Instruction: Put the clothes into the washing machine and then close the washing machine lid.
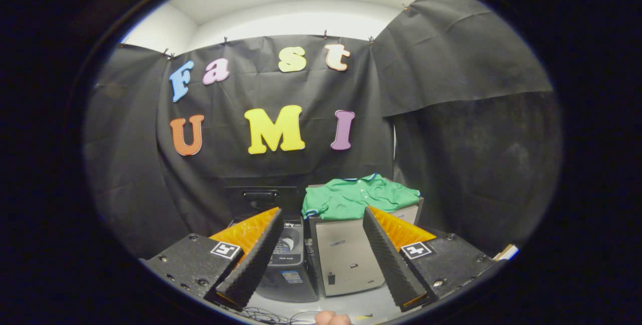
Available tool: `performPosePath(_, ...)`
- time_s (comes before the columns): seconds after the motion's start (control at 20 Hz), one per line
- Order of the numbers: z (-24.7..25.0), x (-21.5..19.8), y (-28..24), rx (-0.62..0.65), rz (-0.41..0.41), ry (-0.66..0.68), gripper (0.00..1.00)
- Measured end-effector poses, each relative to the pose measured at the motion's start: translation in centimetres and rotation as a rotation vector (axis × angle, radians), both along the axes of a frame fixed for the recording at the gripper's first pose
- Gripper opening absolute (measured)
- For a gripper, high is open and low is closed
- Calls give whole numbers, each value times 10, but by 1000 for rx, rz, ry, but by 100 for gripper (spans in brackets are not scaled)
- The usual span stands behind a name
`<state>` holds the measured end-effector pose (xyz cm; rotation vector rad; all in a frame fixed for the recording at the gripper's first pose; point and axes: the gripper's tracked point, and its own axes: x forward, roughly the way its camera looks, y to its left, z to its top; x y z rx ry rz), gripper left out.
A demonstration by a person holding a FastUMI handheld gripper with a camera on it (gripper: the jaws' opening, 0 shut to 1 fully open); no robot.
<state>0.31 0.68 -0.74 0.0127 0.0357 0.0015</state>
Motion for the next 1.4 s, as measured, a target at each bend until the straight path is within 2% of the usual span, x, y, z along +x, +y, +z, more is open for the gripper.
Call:
performPosePath(0.95, 13, 18, 18, -41, 7, -12, 100)
performPosePath(1.2, 40, 44, 3, -78, 7, -21, 100)
performPosePath(1.4, 76, 96, -34, -107, -10, -25, 100)
